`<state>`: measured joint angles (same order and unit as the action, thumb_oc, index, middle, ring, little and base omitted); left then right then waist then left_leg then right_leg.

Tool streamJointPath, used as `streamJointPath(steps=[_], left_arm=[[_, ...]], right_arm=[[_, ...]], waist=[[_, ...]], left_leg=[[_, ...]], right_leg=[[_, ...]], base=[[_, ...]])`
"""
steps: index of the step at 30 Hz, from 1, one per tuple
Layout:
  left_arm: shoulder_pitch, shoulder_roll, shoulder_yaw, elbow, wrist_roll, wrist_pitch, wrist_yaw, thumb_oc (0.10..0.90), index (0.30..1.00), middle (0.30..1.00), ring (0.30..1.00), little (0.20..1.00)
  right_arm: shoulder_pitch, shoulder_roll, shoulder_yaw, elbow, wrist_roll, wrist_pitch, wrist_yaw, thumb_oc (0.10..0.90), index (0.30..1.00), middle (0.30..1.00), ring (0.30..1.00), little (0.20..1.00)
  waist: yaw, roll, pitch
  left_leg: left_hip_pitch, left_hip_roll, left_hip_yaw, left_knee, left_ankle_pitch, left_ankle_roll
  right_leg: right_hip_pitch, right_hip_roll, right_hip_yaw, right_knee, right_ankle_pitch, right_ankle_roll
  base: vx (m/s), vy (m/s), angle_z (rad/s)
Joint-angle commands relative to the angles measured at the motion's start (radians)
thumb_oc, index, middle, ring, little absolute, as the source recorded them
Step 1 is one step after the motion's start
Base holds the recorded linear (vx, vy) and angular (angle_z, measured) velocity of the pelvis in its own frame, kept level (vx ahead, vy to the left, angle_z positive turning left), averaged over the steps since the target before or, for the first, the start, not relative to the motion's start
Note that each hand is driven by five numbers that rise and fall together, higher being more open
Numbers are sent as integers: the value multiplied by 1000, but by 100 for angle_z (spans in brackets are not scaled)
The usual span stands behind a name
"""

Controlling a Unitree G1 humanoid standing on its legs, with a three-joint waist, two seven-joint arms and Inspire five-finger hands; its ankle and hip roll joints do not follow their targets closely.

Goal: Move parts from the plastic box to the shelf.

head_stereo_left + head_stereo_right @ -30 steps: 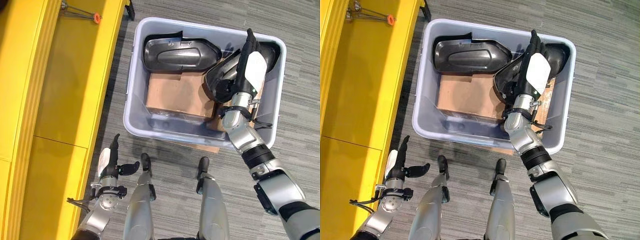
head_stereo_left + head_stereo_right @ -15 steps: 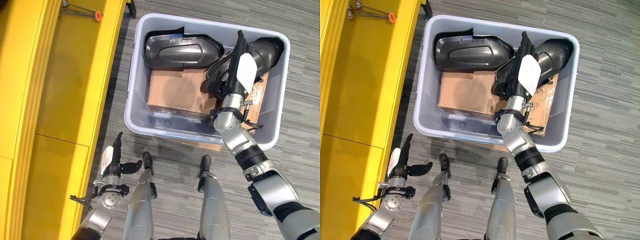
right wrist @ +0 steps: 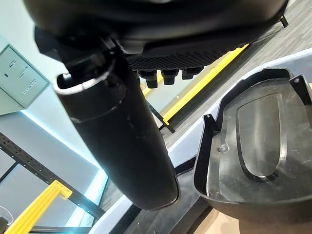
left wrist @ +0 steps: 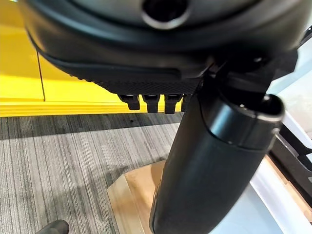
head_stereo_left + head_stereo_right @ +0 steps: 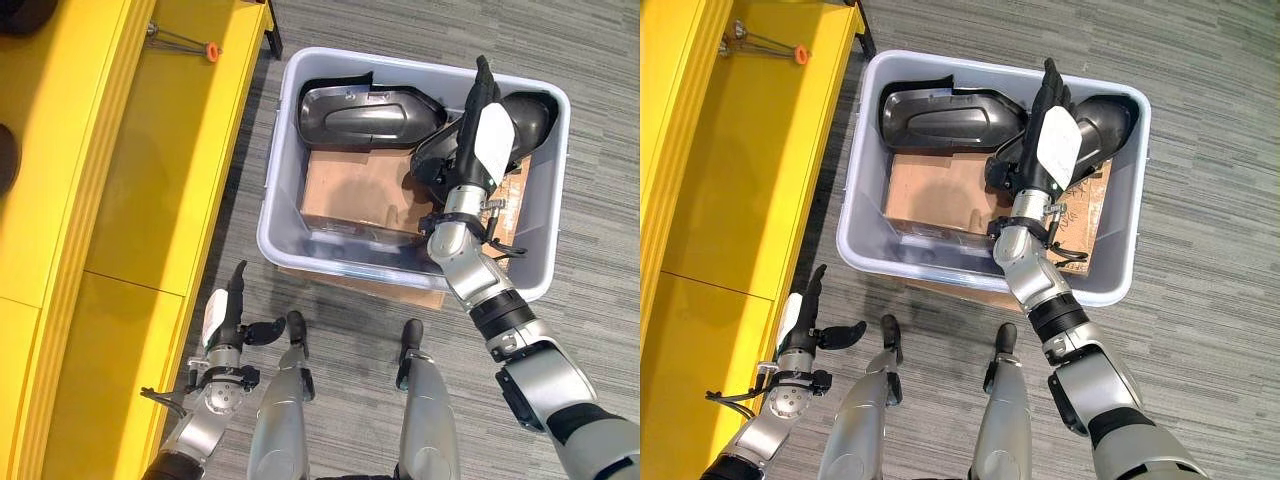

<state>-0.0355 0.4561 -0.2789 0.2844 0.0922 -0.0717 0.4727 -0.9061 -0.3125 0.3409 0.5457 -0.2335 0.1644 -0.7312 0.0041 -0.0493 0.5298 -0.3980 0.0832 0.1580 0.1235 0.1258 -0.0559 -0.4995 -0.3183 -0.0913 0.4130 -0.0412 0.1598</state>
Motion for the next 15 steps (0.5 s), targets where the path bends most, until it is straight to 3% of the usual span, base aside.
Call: streamJointPath(steps=[1, 15], left_arm=[[24, 74, 26, -104, 16, -50, 44, 900, 1000, 1000, 1000, 1000], [58, 73, 21, -113, 37, -45, 50, 900, 1000, 1000, 1000, 1000]], right_arm=[[-157, 6, -33, -67, -5, -88, -54, 900, 1000, 1000, 1000, 1000], [-144, 55, -6, -21, 31, -100, -15, 900, 1000, 1000, 1000, 1000]], waist=[[16, -30, -10], [21, 7, -10]], left_leg=[[82, -20, -15, 63, -186, 57], [29, -36, -8, 81, -190, 64]], right_leg=[[-15, -5, -10, -57, 121, 3], [-69, -20, -6, -40, 121, 5]], base=[[0, 0, 0], [0, 1, 0]])
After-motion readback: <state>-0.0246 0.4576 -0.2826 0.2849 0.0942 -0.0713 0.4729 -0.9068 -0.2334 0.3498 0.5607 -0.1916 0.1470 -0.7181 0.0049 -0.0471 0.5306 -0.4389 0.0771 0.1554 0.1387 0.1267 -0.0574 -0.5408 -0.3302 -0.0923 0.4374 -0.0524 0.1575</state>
